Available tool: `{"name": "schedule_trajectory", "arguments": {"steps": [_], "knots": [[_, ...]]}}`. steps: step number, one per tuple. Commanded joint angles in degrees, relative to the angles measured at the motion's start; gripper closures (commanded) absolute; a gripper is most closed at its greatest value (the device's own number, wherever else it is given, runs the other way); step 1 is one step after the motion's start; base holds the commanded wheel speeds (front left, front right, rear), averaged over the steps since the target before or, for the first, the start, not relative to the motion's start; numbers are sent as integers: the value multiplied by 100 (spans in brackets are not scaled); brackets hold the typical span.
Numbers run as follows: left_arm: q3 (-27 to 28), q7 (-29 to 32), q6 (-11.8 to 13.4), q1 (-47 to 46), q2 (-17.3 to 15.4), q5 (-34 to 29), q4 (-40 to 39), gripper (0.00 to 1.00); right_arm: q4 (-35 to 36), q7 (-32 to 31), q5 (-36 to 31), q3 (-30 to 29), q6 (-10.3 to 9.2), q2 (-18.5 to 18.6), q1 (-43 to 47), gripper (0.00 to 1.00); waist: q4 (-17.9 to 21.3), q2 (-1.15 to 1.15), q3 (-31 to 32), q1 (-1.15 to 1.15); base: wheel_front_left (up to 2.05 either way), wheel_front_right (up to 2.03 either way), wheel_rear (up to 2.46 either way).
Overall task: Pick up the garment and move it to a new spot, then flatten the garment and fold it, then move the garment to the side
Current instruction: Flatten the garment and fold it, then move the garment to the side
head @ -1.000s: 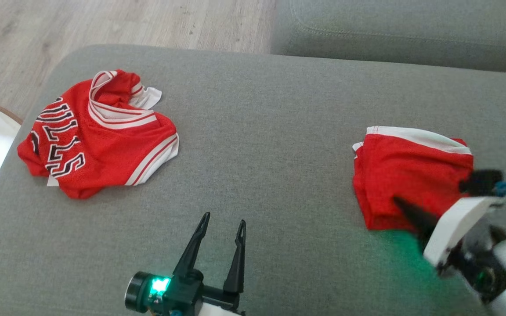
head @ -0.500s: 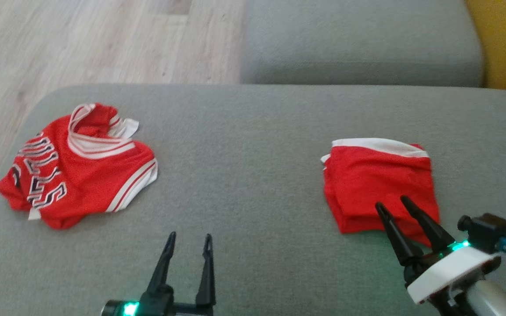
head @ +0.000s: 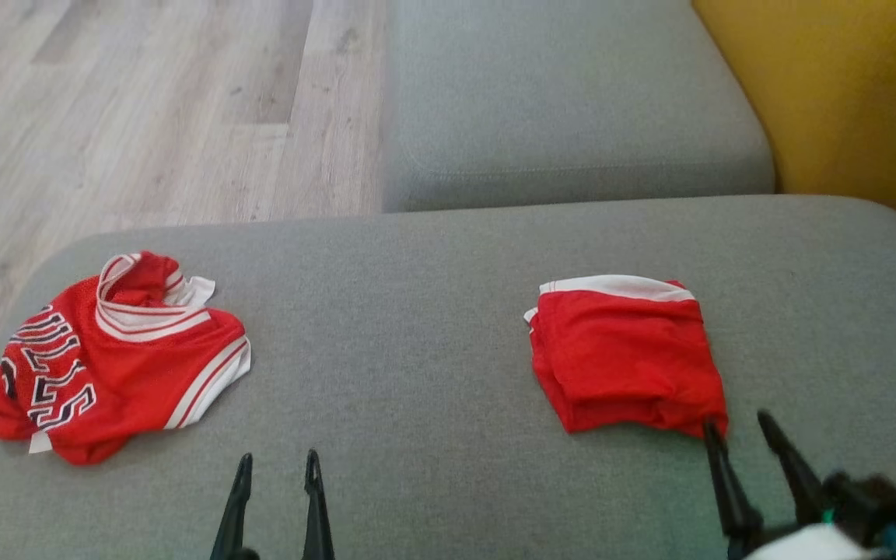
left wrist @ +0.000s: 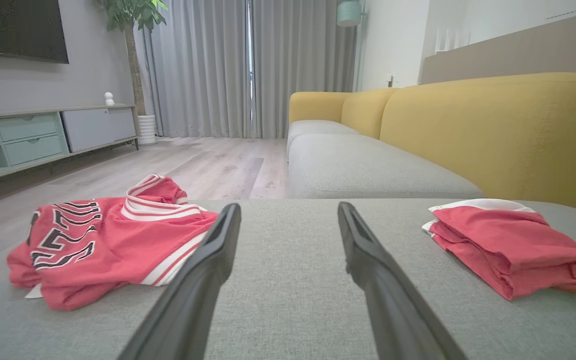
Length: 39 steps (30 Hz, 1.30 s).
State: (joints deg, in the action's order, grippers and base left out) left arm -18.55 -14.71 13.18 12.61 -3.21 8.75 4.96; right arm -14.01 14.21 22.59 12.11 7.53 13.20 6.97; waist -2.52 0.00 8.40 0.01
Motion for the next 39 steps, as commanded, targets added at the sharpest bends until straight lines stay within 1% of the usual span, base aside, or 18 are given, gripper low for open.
{"name": "schedule_trajectory", "arguments": {"steps": [1, 4, 9, 20, 39], "knots": [[240, -29, 89, -99, 33, -71, -248, 0, 143, 77, -334, -78, -4, -87, 10, 0, 13, 0, 71, -1, 0, 0, 0], [241, -29, 129, 58, 33, -153, -277, 0, 85, 78, -667, -195, -4, -327, 240, 0, 9, 0, 122, -1, 0, 0, 0], [304, -29, 92, 149, 33, -270, -209, 0, 8, 78, -915, -304, -4, -532, 402, 0, -19, 0, 169, -1, 0, 0, 0], [416, -29, 16, 150, 34, -281, -143, 0, -55, 78, -969, -331, -4, -560, 371, 0, 12, 0, 196, -1, 0, 0, 0], [369, -29, -37, 87, 34, -276, -39, 0, -69, 79, -954, -293, -4, -540, 330, 0, 55, 0, 118, -1, 0, 0, 0]]}}
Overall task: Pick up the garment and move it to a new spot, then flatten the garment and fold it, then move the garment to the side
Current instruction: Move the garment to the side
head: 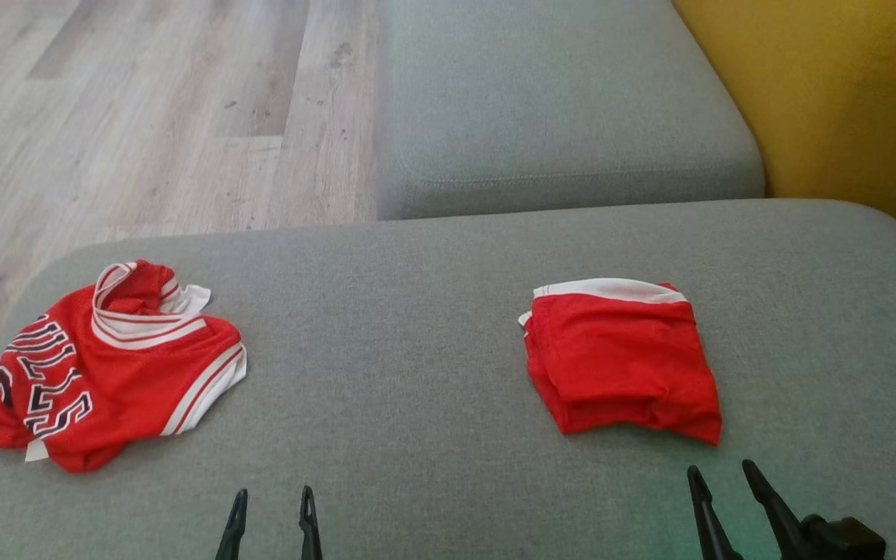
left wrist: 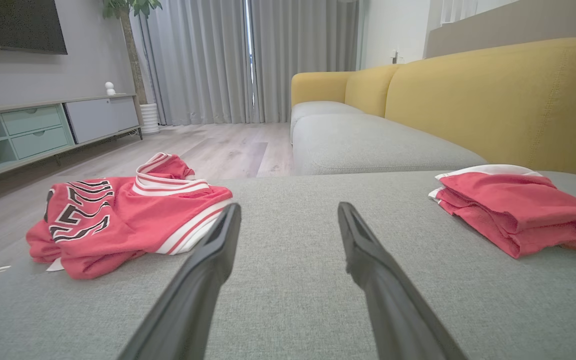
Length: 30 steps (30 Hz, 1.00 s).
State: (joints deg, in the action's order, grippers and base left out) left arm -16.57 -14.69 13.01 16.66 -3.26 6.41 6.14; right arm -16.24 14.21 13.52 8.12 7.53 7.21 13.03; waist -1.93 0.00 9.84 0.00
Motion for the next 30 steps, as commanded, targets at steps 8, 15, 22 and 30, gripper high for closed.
{"name": "schedule_trajectory", "arguments": {"steps": [8, 15, 22, 30], "knots": [[111, -30, -50, -433, 38, -23, -155, 0, 73, 79, -39, 191, -4, 150, -476, 0, -27, 0, -319, 0, 0, 0, 0], [-127, -30, -21, -634, 38, 22, -158, 0, -296, 79, 164, 199, -4, 459, -1091, 0, -110, 0, -777, 0, 0, 0, 0], [-338, -30, -17, -903, 38, 30, -124, 0, -909, -54, 458, 261, -4, 797, -1798, 0, -202, 0, -1179, 0, 0, 0, 0], [-590, -30, 51, -1283, 38, 85, -87, 0, -1661, -647, 830, 169, -4, 1093, -2701, 0, -269, 0, -1579, 0, 0, 0, 0]]}}
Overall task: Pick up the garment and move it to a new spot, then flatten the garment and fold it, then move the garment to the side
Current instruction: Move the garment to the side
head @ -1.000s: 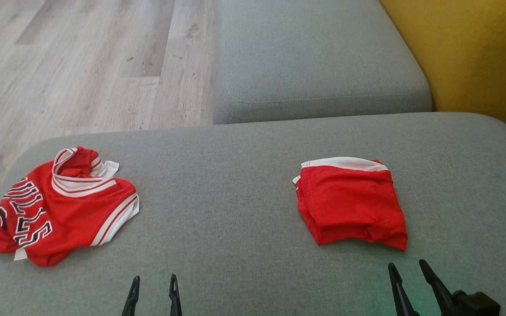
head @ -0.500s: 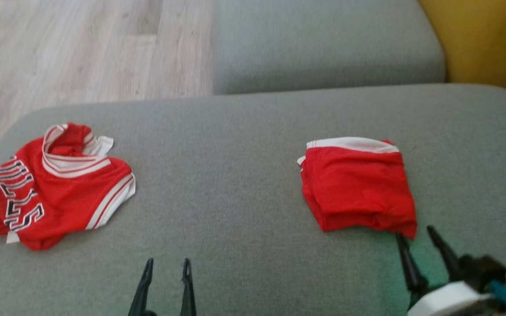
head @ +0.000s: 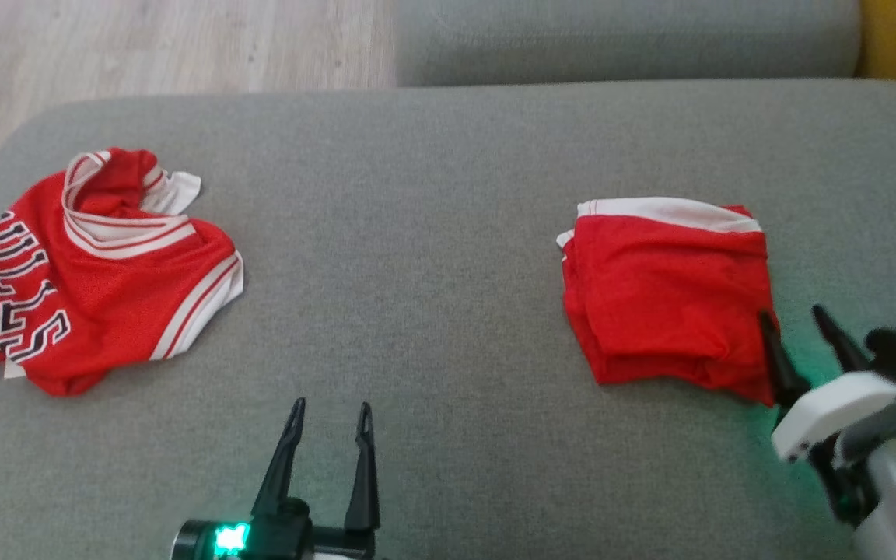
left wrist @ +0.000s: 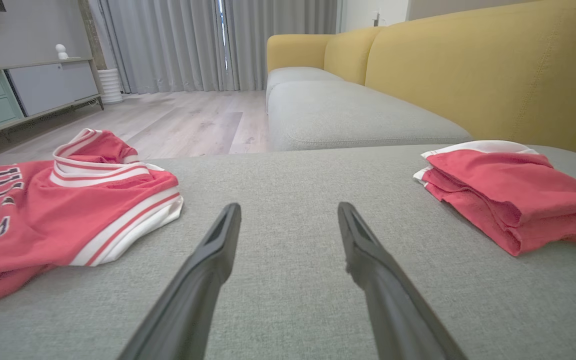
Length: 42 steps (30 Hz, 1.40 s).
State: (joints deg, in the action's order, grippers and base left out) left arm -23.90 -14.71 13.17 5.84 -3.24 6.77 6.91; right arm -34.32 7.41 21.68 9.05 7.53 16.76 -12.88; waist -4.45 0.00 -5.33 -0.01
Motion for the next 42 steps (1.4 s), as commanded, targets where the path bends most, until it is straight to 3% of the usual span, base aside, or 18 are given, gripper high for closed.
{"name": "schedule_trajectory", "arguments": {"steps": [1, 5, 12, 13, 14, 15, 16, 22, 33, 39, 42], "knots": [[116, -29, 46, -246, 36, 60, -163, 0, 67, -36, 68, 50, -4, 171, -219, 0, -16, 0, -112, 1, 0, 0, 0], [21, -29, 90, -433, 36, 96, -164, 0, -258, -219, 144, 18, -4, 315, -640, 0, -6, 0, -318, 1, 0, 0, 0], [-157, -29, 190, -771, 36, 184, -161, 0, -654, -517, 623, 518, -4, 325, -1011, 0, -19, 0, -633, 1, 0, 0, 0], [-177, -29, 202, -801, 36, 200, -155, 0, -694, -595, 719, 626, -4, 324, -1021, 13, -18, 0, -654, 1, 0, 0, 0], [-192, -29, 216, -827, 36, 210, -149, 0, -728, -681, 816, 722, -4, 322, -1032, 36, -12, 0, -678, 1, 0, 0, 0], [-206, -29, 227, -851, 36, 222, -142, 0, -749, -750, 916, 800, -4, 324, -1043, 77, -4, 0, -696, 1, 0, 0, 0], [-223, -29, 228, -874, 36, 240, -132, 0, -759, -804, 1016, 875, -4, 342, -1055, 100, 3, 0, -710, 1, 0, 0, 0], [-246, -29, 291, -988, 36, 312, -173, 0, -704, -534, 1113, 953, -4, 802, -1242, 100, 170, 0, -813, 1, 0, 0, 0], [-303, -29, 137, -1505, 36, 112, -203, 0, -831, -453, 444, 691, -4, 2320, -2041, 100, 557, 0, -1583, 1, 0, 0, 0], [-277, -29, 65, -1793, 36, -4, -195, 0, -1037, -426, 155, 254, -4, 2896, -2290, 100, 584, 0, -1885, 1, 0, 0, 0], [-273, -29, 60, -1847, 36, -21, -189, 0, -1001, -478, 78, 227, -4, 3001, -2306, 100, 600, 0, -1955, 1, 0, 0, 0]]}}
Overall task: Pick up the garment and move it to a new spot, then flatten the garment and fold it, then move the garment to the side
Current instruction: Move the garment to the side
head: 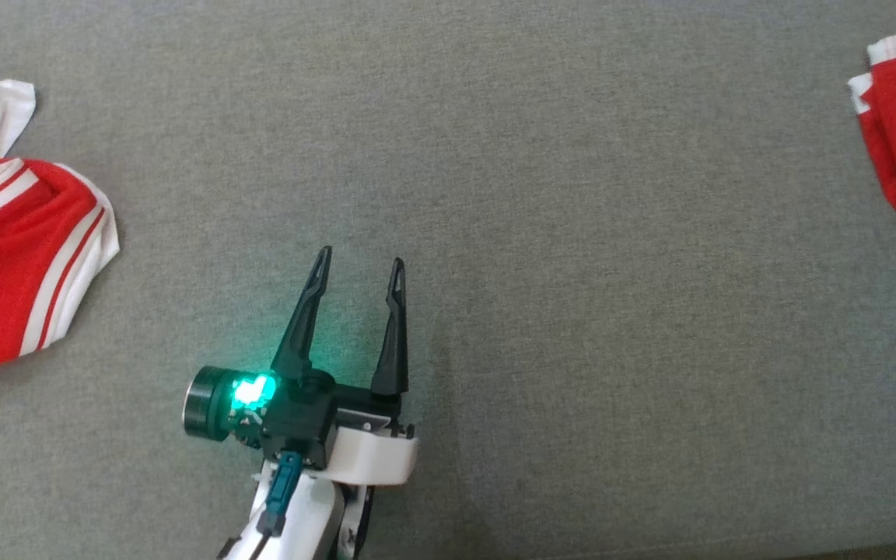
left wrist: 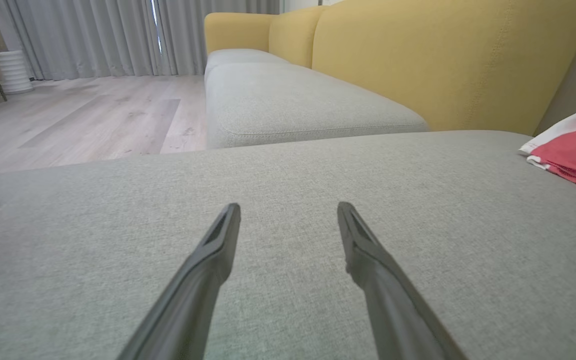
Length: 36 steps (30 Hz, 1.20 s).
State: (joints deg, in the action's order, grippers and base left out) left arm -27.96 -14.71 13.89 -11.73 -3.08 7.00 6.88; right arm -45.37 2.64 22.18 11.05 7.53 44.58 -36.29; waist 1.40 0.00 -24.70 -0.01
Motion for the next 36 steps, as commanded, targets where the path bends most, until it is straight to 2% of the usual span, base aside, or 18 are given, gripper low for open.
{"name": "schedule_trajectory", "arguments": {"steps": [1, 3, 4, 5, 6, 7, 13, 18, 22, 30, 35, 36], "knots": [[129, -29, -11, -96, 20, -44, -183, 0, 140, -21, 75, -36, -4, 196, -11, 100, 28, 0, -32, 1, 0, 0, 0], [106, -29, -16, -111, 20, -40, -168, 0, 189, -12, -133, -77, -4, 266, -58, 100, 37, 0, -50, 1, 0, 0, 0], [95, -29, -15, -121, 20, -37, -161, 0, 172, 11, -263, -166, -4, 271, -94, 95, 42, 0, -49, 1, 0, 0, 0], [84, -29, -14, -131, 20, -29, -154, 0, 134, 40, -420, -279, -4, 255, -125, 53, 44, 0, -36, 1, 0, 0, 0], [71, -29, -16, -138, 20, -14, -147, 0, 93, 41, -593, -365, -4, 216, -135, 16, 42, 0, -10, 1, 0, 0, 0], [59, -29, -17, -139, 20, 2, -137, 0, 37, 11, -736, -474, -4, 157, -136, 2, 40, 0, 24, 1, 0, 0, 0], [70, -29, 5, -51, 20, 61, -96, 0, 9, -20, -1642, -1072, -4, -320, -13, 0, 15, 0, 421, 1, 0, 0, 0], [147, -29, 16, 202, 20, 119, -70, 0, 376, 115, -1962, -1203, -4, -1037, 278, 0, 6, 0, 928, 1, 0, 0, 0], [222, -29, 52, 482, 20, 235, -65, 0, 773, 304, -1703, -860, -4, -1691, 720, 0, -51, 0, 1409, 1, 0, 0, 0], [500, -29, 67, 1141, 20, 416, -48, 0, 1452, 1063, -602, 289, -4, -2530, 1993, 0, -334, 0, 2379, 1, 0, 0, 0], [781, -29, 41, 1524, 20, 347, -143, 0, 1861, 1225, -307, 493, -4, -3054, 2650, 0, -415, 0, 2715, 1, 0, 0, 0], [781, -29, 41, 1524, 20, 347, -143, 0, 1861, 1225, -307, 493, -4, -3054, 2650, 0, -415, 0, 2715, 1, 0, 0, 0]]}}
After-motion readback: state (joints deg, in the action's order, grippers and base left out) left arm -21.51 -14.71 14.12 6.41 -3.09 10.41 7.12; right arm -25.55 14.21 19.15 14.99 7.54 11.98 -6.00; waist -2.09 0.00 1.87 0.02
